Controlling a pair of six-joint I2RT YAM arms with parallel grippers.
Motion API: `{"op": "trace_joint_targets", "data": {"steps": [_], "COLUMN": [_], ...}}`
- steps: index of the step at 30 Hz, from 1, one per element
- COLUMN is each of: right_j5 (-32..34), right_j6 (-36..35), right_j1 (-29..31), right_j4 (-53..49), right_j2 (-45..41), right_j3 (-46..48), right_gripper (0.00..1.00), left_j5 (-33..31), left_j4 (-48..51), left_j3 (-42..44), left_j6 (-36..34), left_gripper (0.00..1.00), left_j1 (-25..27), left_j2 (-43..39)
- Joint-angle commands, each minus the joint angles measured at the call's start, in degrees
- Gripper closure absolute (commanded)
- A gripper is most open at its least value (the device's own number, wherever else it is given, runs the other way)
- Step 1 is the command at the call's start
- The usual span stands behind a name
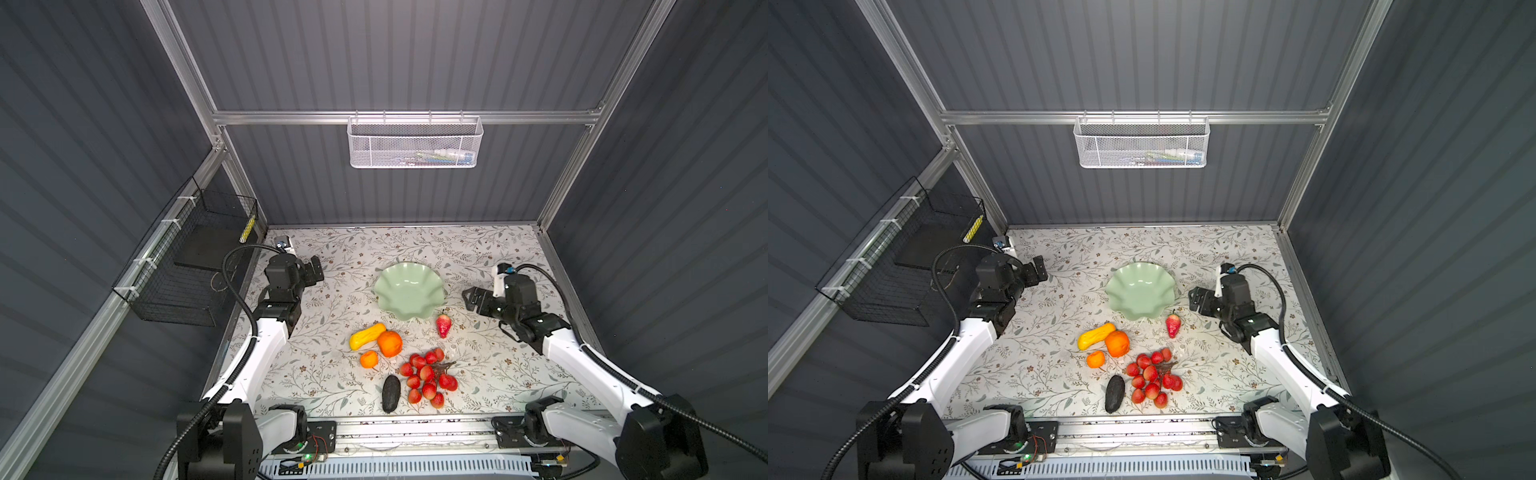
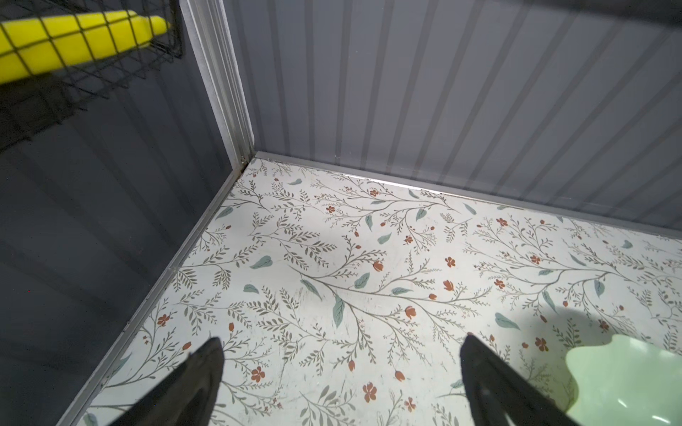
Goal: Place and organize the fake fruits in the fruit bowl
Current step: 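Reach the right gripper to the single red strawberry and grasp it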
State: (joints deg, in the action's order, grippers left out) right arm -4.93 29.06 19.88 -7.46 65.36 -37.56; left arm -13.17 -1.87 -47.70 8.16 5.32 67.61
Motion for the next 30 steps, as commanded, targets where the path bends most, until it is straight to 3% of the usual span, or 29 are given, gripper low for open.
{"op": "trace_joint_targets", "data": {"steps": [1, 9, 17, 24, 30], "right_j5": [5.50, 6.35, 10.30, 12.08, 15.13], "right_j6": [4.91, 8.06, 9.66, 11.11, 12.07], "right_j1": [6.23, 12.91, 14.77, 14.88, 14.88], "right_j4": [-4.84, -1.64, -0.92, -2.02, -2.70], "right_j2": [4.07, 14.02, 22.67, 27.28, 21.79], "right_j3": [-1.05, -4.03, -8.58, -9.68, -5.56], "right_gripper": [0.11, 0.18, 0.25, 0.40, 0.62], "left_j5": [0.49, 0.03, 2.81, 3.07, 3.06], "left_j4": [1.86, 1.86, 2.75, 3.15, 3.27], "left_j3": [0.01, 0.18, -0.55, -0.58, -0.80], "left_j6": [-2.08, -1.97, -1.30, -0.77, -0.61], "left_gripper": [0.00, 0.00, 0.00, 0.00, 0.00], "left_j1": [0.30, 0.30, 0.30, 0.30, 0.30], "left_j2": [-0.60, -1.43, -0.74, -1.08, -0.95]}}
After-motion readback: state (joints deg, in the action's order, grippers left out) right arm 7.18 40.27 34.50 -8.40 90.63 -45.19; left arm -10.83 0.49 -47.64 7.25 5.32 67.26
